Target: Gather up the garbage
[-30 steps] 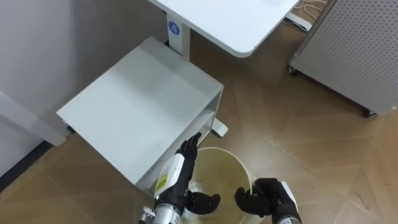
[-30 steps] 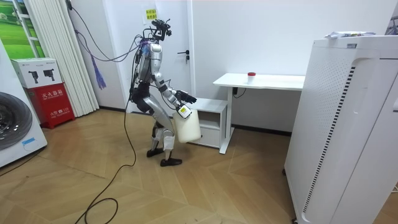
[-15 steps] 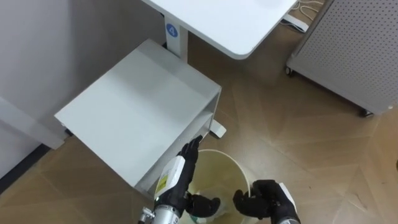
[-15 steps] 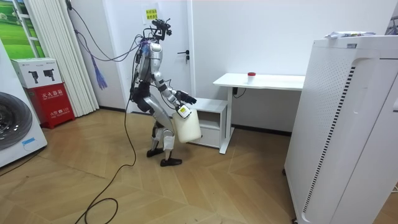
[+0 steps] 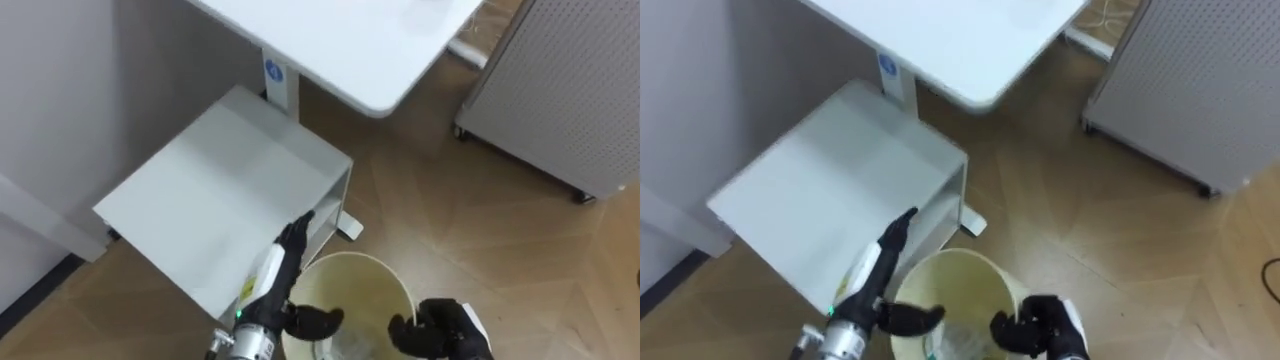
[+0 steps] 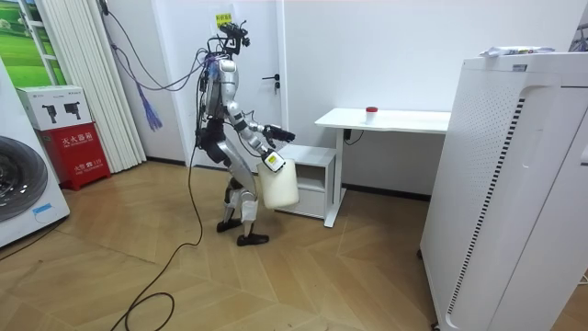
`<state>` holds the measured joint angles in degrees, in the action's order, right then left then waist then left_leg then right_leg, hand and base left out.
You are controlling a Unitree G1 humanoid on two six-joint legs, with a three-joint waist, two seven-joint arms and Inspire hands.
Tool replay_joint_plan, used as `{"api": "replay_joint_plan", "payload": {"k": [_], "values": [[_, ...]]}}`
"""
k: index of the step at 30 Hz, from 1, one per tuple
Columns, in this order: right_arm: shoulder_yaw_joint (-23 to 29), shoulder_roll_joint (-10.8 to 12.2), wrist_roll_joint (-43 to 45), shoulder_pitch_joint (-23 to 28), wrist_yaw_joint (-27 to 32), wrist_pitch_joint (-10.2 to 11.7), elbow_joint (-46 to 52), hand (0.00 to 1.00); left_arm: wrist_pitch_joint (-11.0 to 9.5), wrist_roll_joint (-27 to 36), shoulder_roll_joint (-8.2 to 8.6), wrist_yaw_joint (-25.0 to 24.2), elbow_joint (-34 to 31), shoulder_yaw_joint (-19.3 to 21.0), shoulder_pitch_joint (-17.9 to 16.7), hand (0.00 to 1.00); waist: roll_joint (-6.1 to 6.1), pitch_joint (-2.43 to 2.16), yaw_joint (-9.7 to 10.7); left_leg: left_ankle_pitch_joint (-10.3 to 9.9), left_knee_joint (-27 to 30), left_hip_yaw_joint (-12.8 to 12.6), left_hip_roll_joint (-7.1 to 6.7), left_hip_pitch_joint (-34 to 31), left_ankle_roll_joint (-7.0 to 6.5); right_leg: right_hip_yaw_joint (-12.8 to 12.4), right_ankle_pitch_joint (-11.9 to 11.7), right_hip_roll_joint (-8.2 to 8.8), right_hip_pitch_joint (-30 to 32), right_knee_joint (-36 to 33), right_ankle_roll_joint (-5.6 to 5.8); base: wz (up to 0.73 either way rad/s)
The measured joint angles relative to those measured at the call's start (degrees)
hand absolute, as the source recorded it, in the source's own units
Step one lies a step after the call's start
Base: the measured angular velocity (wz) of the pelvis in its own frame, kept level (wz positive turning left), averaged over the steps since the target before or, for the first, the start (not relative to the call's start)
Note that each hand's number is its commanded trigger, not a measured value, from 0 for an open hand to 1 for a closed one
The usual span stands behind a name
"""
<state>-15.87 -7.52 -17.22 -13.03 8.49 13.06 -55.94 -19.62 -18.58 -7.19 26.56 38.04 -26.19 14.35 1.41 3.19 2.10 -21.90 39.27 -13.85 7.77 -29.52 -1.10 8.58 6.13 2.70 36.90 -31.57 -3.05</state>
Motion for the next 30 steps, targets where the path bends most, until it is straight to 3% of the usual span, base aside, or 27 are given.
{"api": "replay_joint_plan", "payload": {"k": [2,6,11,13,15,18,24,26,27,28,29,30], "values": [[1.8,-0.2,0.0,1.6,0.1,0.2,0.5,1.0,-0.6,0.0,-0.38,0.8,-2.9,1.7,-0.9,0.0,-0.1,-0.06,-0.4,0.1,-2.2,-0.6,-0.1,3.3,0.16,-0.6,-0.3,-0.56,-2.6,1.6,0.33,-0.23],[2.3,-1.3,0.9,4.7,0.3,0.2,3.5,1.0,-1.1,0.0,-2.49,3.5,-11.6,6.5,-4.4,0.0,-0.26,-0.22,-0.8,0.2,-7.4,-0.2,-1.58,11.2,0.15,-3.7,-0.7,-2.05,-8.1,4.6,0.89,-0.48],[3.9,-1.8,1.8,9.9,1.3,0.1,10.1,1.0,-1.3,-0.2,-3.77,5.5,-19.3,8.8,-7.2,0.0,-0.8,-1.6,-0.4,0.6,-12.7,-0.6,-2.37,19.5,0.5,-4.6,-0.7,-3.17,-14.6,8.1,1.13,-0.29],[4.2,-1.8,2.1,10.1,1.3,0.1,10.7,1.0,-1.4,-0.4,-3.76,5.5,-21.5,10.0,-8.2,0.0,-1.06,-1.77,-0.3,0.9,-15.0,-1.2,-2.43,22.9,0.57,-4.8,-0.8,-3.54,-17.1,9.1,1.21,-0.33],[4.3,-2.0,2.0,11.4,1.2,0.1,12.5,1.0,-1.4,-0.2,-3.97,5.7,-23.5,10.8,-9.5,0.0,-1.94,-2.39,0.2,0.9,-17.0,-1.5,-2.58,26.6,0.59,-5.0,-0.8,-4.05,-20.0,10.2,1.26,-0.24],[4.3,-1.8,2.0,12.6,0.2,0.0,13.6,1.0,-1.5,0.0,-4.21,6.2,-24.3,11.4,-9.9,0.0,-2.27,-2.63,0.6,1.0,-19.4,-3.5,-2.65,31.0,0.62,-5.4,-1.0,-4.82,-23.2,11.1,1.44,-0.22],[5.4,-1.8,2.0,13.6,-1.2,-0.2,14.4,1.0,-1.6,1.0,-4.3,6.4,-27.0,13.3,-10.4,0.0,-2.01,-2.81,0.9,1.9,-22.0,-8.2,-3.65,33.5,-0.3,-4.3,-2.8,-4.66,-23.9,12.6,1.54,-0.39],[5.9,-1.6,2.3,14.5,-1.7,-1.1,14.6,1.0,-1.5,0.9,-4.25,6.3,-27.3,14.6,-10.5,0.0,-1.56,-3.04,0.4,2.5,-23.9,-10.9,-3.7,34.3,-0.71,-1.8,-4.5,-4.34,-24.1,14.1,0.8,-0.49],[6.0,-1.6,2.3,14.7,-1.7,-1.5,14.6,1.0,-1.5,0.9,-4.26,6.4,-28.0,15.0,-10.6,0.0,-1.45,-3.08,0.6,2.7,-23.9,-12.2,-3.6,34.5,-0.89,0.8,-4.4,-3.61,-24.1,13.5,0.3,-0.29],[6.0,-1.7,2.3,14.9,-1.7,-1.6,14.6,1.0,-1.5,0.9,-4.24,6.4,-28.3,15.0,-10.6,0.0,-1.44,-3.04,0.6,2.7,-24.0,-13.4,-3.47,34.8,-0.9,2.2,-3.4,-2.77,-24.1,11.8,-0.02,-0.09],[6.0,-1.8,2.3,15.4,-1.4,-1.7,14.6,1.0,-1.5,0.9,-4.01,6.4,-28.8,14.9,-10.5,0.0,-1.39,-3.06,0.6,2.7,-24.1,-15.7,-3.47,35.6,-0.87,4.3,1.0,-1.31,-24.3,5.9,-0.13,0.11],[6.0,-2.4,2.2,15.8,-1.0,-1.7,14.6,1.0,-1.5,1.0,-3.59,6.4,-29.6,14.8,-10.6,0.0,-1.26,-3.1,0.5,2.8,-24.8,-17.6,-3.85,36.5,-0.64,5.1,4.9,0.45,-25.1,0.5,0.51,0.17]]}}
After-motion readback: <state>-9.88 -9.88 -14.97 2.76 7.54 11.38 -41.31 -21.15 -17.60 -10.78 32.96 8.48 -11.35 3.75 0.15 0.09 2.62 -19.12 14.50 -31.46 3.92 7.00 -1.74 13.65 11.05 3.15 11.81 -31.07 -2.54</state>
